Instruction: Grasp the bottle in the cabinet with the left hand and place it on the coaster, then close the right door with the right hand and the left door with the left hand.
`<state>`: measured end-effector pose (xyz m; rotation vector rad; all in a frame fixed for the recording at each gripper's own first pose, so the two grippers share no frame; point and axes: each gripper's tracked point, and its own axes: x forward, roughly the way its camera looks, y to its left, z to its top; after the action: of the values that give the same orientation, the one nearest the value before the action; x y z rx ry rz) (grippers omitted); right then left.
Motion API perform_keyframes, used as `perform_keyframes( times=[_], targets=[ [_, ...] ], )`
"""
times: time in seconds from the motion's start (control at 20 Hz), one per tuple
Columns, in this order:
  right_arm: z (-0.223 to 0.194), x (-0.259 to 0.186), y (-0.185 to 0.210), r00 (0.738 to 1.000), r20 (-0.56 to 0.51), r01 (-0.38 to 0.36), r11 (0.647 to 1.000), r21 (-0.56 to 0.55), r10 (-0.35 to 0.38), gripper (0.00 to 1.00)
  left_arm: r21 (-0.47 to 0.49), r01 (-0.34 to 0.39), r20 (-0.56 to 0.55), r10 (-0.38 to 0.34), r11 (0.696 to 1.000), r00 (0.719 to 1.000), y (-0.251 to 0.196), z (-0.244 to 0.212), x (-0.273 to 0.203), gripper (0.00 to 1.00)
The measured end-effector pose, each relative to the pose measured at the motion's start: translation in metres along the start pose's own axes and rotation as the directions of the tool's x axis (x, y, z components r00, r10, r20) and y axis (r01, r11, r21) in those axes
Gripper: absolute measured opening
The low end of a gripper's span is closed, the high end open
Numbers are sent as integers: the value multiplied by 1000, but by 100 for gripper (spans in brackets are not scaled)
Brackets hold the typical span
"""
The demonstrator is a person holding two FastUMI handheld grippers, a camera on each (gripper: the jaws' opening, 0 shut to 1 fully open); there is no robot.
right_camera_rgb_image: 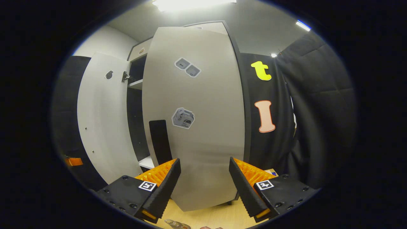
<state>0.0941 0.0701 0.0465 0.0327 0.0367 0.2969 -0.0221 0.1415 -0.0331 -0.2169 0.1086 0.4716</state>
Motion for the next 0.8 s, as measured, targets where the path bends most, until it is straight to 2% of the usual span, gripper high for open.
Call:
perform_keyframes(
  times=[0.05,0.3,0.6,0.8],
  targets=[
    [-2,1,2,1000,-3,1,1000,2,-1,97,-1,-13,10,13,1000,1000,11,4,2,96],
    [-7,1,9,999,-20,26,1000,3,-26,98,8,-42,73,42,999,996,65,42,18,98],
    [-6,1,18,996,-16,82,996,-25,-83,98,-26,30,139,-26,999,990,104,83,56,98],
    [-3,-5,14,991,-5,134,990,-32,-134,98,15,85,154,-87,996,984,107,102,88,96]
  ],
)
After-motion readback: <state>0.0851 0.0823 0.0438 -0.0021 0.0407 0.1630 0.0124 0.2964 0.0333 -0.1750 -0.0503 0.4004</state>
